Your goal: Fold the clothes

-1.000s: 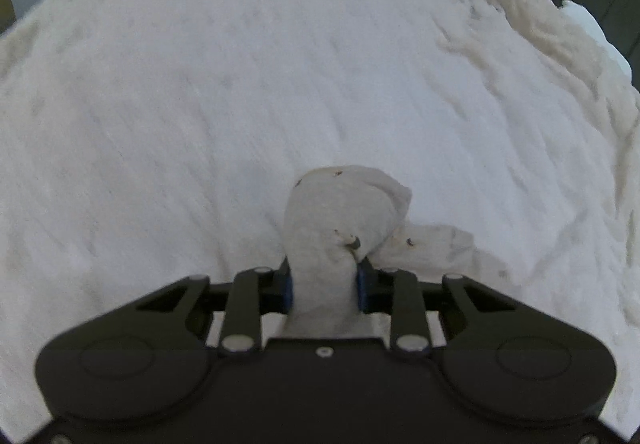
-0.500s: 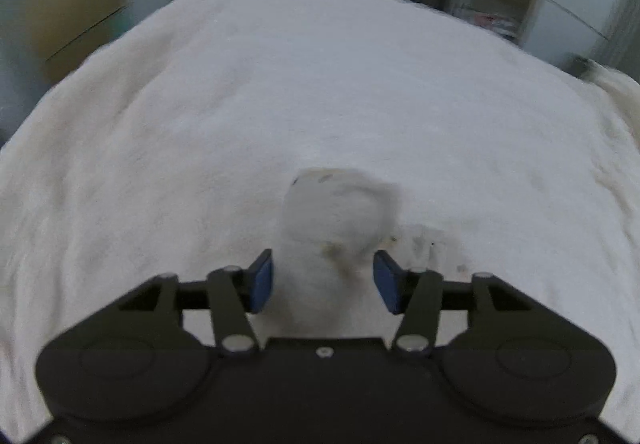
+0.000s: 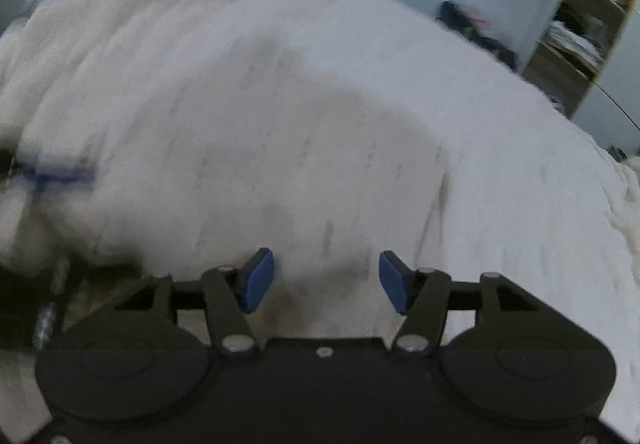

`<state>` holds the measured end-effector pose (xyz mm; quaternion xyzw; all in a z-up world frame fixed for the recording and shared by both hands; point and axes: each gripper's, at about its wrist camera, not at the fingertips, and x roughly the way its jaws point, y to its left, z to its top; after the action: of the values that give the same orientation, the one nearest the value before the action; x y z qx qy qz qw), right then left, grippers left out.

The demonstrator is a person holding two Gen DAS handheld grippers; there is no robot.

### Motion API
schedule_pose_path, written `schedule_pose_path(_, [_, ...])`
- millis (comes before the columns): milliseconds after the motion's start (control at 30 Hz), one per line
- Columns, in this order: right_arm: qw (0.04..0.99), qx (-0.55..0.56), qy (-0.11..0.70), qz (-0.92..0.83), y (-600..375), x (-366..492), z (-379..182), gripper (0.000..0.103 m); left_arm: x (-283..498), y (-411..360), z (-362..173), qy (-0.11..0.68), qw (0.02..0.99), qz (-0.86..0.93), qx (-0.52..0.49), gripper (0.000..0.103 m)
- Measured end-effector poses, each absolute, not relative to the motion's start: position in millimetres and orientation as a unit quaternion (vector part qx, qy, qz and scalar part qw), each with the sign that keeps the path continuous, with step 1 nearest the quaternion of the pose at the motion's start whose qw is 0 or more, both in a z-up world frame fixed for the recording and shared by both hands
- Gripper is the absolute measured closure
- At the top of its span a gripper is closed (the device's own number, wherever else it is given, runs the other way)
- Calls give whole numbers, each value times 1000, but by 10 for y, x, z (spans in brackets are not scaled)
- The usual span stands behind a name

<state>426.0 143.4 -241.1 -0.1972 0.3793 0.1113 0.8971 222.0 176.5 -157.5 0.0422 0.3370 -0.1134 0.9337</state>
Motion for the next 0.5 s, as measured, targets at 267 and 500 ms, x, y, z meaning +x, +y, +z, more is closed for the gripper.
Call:
schedule_pose_path(267, [914, -52, 387, 107, 926, 2638, -1962, 27, 1292, 1915, -917, 311, 939, -113, -90, 0])
schedule_pose_path(500, [944, -20, 308, 118, 702, 1778, -920, 0, 530, 1686, -76, 321, 936, -22, -146, 0])
